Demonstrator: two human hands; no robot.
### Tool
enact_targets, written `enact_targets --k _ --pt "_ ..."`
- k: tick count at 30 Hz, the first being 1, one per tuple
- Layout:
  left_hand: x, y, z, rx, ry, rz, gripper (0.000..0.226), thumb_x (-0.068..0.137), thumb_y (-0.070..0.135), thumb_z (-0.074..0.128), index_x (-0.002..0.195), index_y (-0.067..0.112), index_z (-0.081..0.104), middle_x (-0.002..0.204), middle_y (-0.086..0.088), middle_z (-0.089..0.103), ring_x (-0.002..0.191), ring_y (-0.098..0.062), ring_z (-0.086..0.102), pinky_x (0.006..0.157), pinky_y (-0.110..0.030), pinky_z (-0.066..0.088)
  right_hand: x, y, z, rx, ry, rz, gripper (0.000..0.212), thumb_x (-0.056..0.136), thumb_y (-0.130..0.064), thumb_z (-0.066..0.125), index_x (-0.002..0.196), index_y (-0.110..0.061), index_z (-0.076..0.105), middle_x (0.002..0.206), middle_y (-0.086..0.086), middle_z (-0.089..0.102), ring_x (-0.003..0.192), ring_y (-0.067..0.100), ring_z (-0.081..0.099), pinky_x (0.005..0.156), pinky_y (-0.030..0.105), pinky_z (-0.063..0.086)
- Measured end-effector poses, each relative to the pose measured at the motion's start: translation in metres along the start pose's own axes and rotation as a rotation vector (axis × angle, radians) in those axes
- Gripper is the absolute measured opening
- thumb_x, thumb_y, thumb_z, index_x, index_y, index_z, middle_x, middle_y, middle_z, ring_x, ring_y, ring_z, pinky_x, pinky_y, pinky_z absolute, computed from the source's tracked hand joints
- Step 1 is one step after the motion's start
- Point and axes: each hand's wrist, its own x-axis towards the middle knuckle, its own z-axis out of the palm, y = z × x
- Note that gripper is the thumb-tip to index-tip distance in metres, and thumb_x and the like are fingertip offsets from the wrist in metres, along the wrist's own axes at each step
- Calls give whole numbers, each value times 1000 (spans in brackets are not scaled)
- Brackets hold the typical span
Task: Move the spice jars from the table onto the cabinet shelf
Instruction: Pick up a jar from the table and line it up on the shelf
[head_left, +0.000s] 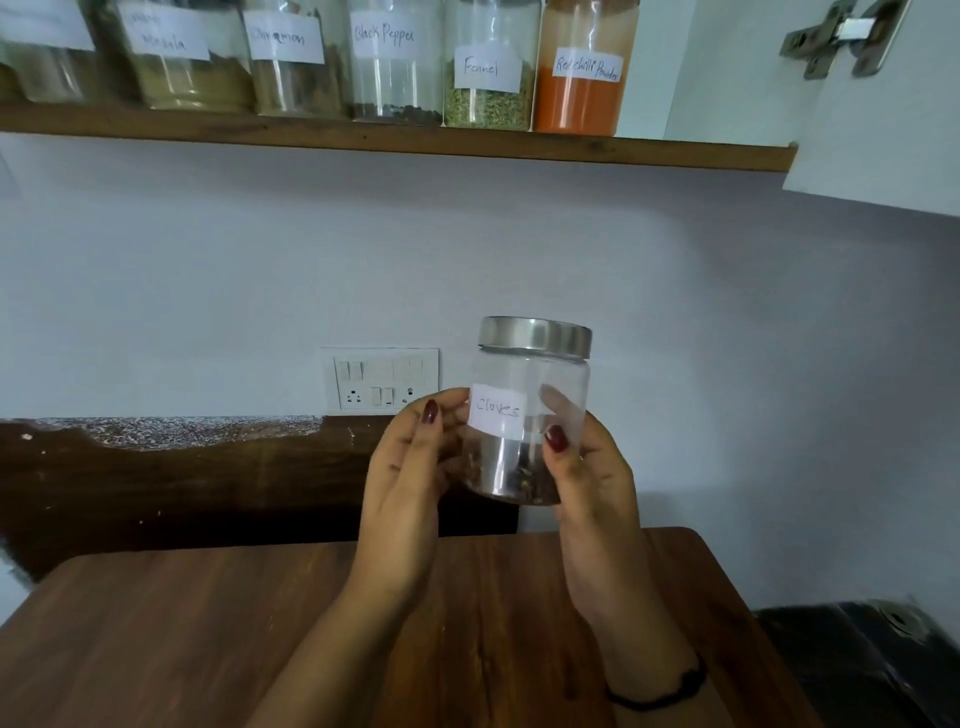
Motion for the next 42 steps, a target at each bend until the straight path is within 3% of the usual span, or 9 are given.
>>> enact_targets --k 3,7,12,18,21,24,27,33,42 --pt "1 -1 0 -26 -74 -87 51 100 49 41 129 12 61 122 -14 69 113 -30 67 92 -49 53 -5 2 7 94 25 43 69 63 -57 75 122 -23 61 107 -5 75 101 15 72 72 24 59" --pt "-4 -2 2 -95 -190 -169 77 89 72 28 122 14 66 107 -18 70 90 -26 69 63 -30 53 -11 12 15 98 104 57 60 67 -58 62 114 -21 58 105 7 72 94 31 70 65 39 59" --pt "-4 3 1 -109 -265 -168 82 79 82 40 133 24 61 128 -11 68 118 -27 65 88 -39 55 -14 17 12 15 110 -1 56 73 -59 58 109 -16 61 104 2 71 100 21 69 81 37 59" --pt "-1 7 7 -11 -217 -69 49 89 65 44 121 37 69 126 -6 69 120 -23 65 98 -44 50 -8 8 -3 -92 27 -83 48 76 -51 65 112 -20 68 103 3 74 98 16 71 74 22 57" --pt "2 9 10 88 -235 -2 51 97 61 36 126 30 66 124 -9 69 118 -25 65 101 -52 50 -8 -2 -10 -136 -84 -74 62 65 -58 80 117 -27 67 107 0 73 100 17 71 77 24 57" --pt "8 13 13 135 -273 11 52 97 57 34 128 27 63 123 -7 69 115 -23 67 97 -50 55 -7 -9 -15 -252 -124 -92 60 62 -40 87 116 -34 63 108 -11 71 99 14 71 75 24 58" --pt "18 20 23 190 -298 40 52 97 57 37 131 24 60 123 -3 70 114 -19 67 95 -44 57 -2 -17 -22 -241 -101 -86 65 64 -24 91 121 -29 60 108 -11 72 100 12 71 75 24 58" --pt "46 45 56 241 -334 145 51 95 55 48 134 22 49 113 17 68 104 -4 68 78 -21 57 28 -49 -34 -247 -15 -200 77 58 -39 84 129 -22 59 114 1 70 106 21 70 88 43 59" --pt "88 64 104 373 -235 444 53 91 43 59 142 29 50 138 12 57 121 -6 59 101 -36 54 85 -118 -50 -323 85 -423 64 70 -34 84 128 -21 60 115 -1 69 103 14 68 86 35 60"
